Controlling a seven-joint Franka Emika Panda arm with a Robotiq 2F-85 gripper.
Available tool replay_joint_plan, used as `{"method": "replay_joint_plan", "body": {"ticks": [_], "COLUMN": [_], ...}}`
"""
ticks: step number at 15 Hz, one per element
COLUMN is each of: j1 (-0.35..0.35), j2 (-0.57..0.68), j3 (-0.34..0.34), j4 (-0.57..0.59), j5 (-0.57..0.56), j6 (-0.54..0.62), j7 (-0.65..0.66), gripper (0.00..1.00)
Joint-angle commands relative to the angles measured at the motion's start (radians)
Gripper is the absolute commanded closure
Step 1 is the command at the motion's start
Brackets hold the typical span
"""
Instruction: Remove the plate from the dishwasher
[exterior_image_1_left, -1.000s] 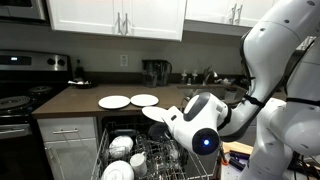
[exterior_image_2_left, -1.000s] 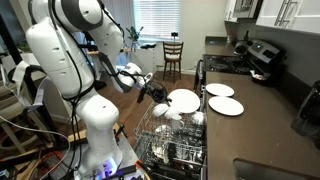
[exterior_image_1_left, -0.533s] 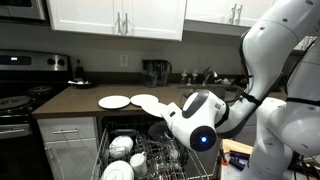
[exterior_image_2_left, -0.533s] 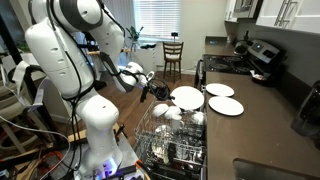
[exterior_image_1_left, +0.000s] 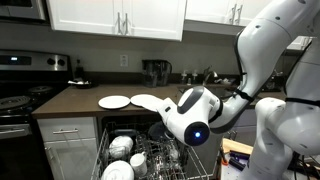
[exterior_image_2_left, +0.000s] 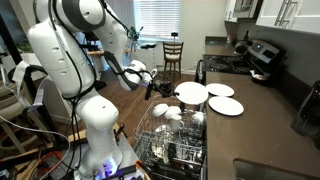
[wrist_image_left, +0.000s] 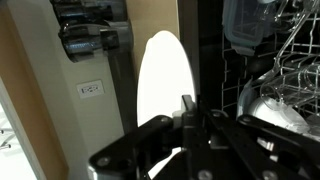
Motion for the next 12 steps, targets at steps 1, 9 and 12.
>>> {"method": "replay_joint_plan", "body": {"ticks": [1, 9, 12], "j1": [-0.025, -0.083, -0.102], "j2": [0.055, 0.172, 0.208], "j3": [-0.01, -0.063, -0.077], "j4": [0.059, 0.164, 0.2], "j5": [-0.063, -0.105, -0.113], "j6": [-0.036, -0.014, -0.004], "j7": [-0.014, -0.033, -0.042], "gripper": [0.98, 0.98, 0.98]}}
